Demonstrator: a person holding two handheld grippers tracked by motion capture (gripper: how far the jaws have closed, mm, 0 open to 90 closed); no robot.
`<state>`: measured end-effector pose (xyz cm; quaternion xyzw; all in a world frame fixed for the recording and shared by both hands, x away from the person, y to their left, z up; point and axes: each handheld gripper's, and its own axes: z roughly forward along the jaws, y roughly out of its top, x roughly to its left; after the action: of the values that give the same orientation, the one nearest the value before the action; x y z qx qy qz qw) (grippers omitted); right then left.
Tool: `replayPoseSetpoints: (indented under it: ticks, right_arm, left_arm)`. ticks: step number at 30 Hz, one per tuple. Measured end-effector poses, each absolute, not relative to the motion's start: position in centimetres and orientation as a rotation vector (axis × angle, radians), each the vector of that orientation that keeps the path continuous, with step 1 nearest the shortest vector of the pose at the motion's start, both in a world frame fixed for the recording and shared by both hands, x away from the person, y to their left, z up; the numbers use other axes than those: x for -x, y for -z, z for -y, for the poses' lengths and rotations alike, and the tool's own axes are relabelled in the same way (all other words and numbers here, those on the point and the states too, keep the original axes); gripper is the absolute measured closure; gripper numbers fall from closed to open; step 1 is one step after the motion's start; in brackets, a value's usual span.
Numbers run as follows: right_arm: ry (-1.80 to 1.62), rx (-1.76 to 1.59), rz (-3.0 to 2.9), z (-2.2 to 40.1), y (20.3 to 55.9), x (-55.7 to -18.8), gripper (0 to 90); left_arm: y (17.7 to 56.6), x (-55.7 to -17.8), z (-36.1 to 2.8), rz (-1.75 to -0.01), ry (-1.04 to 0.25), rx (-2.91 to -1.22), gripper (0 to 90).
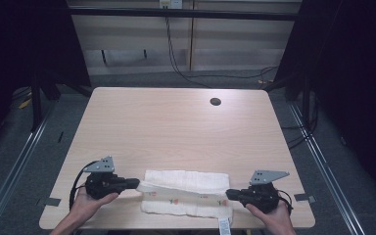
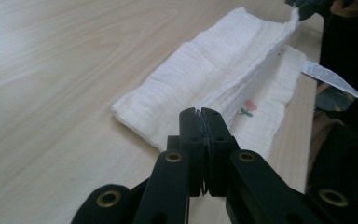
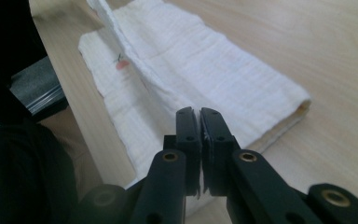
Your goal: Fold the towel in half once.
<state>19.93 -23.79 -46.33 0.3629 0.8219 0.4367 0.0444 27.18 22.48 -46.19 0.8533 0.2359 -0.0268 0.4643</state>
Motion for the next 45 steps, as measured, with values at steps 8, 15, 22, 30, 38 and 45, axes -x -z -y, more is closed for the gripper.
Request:
replayPoseSetpoints:
  ticks: [8,15,22,30,38,45]
  right_arm:
    - [-1.266,-1.090,-2.578,23.3,47.7,-18.8,86.1]
    - [-1.193,-1.059,-2.622,22.8,48.5,-18.5,86.0]
    - [-1.197,-1.070,-2.640,23.1,48.6,-17.9,80.0]
    - [-1.236,-1.087,-2.580,23.3,47.9,-17.7,63.2]
    - [-1.240,-1.149,-2.500,23.8,47.3,-19.2,56.4]
    - [-1.189,-1.157,-2.458,23.2,46.9,-21.9,54.5]
  left_arm:
    - [47.5,-25.9,-21.6,-0.557,0.073,-2.197,87.9]
    - [48.4,-25.5,-21.6,-0.561,0.099,-2.242,87.9]
    - [48.0,-25.3,-21.8,-0.553,0.159,-2.205,86.6]
    - [47.0,-25.1,-22.1,-0.531,0.166,-2.145,75.3]
    - [46.7,-26.6,-22.0,-0.579,0.127,-2.147,68.3]
    - [46.9,-30.9,-20.4,-0.647,0.034,-2.164,67.3]
